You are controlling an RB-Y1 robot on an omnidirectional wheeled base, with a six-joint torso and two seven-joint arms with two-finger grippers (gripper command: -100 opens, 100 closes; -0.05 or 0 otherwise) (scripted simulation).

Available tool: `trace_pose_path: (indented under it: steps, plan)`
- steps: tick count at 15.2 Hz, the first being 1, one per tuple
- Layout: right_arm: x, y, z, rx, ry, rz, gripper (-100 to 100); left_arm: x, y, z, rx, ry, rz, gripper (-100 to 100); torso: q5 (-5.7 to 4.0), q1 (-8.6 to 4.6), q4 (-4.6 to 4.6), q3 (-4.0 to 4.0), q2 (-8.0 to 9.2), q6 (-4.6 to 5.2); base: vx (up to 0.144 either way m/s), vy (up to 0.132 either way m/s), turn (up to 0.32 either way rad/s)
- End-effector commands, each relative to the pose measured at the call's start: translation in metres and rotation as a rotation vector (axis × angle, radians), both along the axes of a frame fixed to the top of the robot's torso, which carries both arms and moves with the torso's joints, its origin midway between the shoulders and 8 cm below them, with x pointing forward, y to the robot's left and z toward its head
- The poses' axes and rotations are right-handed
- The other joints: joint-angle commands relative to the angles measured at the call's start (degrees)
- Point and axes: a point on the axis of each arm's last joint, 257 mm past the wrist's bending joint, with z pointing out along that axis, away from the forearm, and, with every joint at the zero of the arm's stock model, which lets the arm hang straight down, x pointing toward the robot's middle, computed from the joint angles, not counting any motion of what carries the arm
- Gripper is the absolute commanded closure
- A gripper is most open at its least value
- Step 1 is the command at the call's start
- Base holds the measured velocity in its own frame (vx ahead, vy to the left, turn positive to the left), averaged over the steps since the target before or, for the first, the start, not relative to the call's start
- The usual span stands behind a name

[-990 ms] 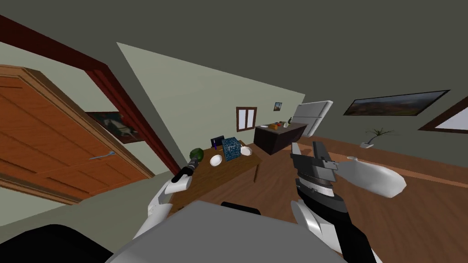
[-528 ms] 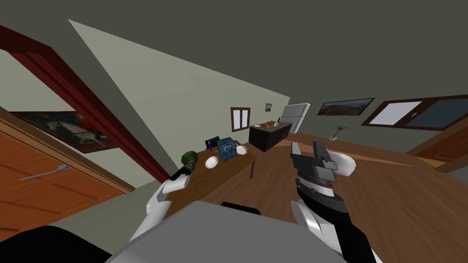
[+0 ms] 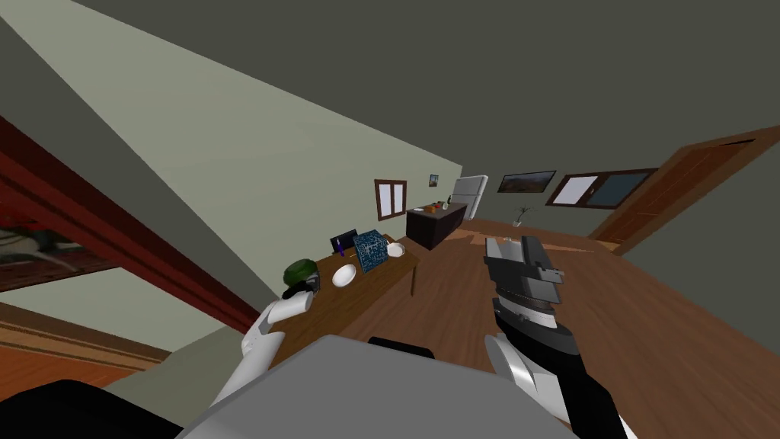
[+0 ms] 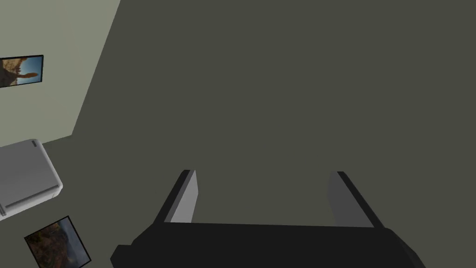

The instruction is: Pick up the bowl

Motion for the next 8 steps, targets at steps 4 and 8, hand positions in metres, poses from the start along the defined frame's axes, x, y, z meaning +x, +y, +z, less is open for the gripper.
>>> trace_pose_path:
  steps: [4, 8]
  plan:
    - [0.0, 0.0, 0.0, 0.0, 0.0, 0.0, 0, -0.024, 0.01, -0.026, -0.075, 0.086, 0.072, -100, 0.0, -0.01, 0.0, -0.01, -0.01, -0.01, -0.011, 0.016, -0.221]
    - [0.0, 0.0, 0.0, 0.0, 0.0, 0.0, 0, -0.039, 0.013, -0.041, -0.124, 0.139, 0.113, -100, 0.0, 0.01, 0.0, -0.01, -0.02, -0.01, -0.008, 0.018, -0.189]
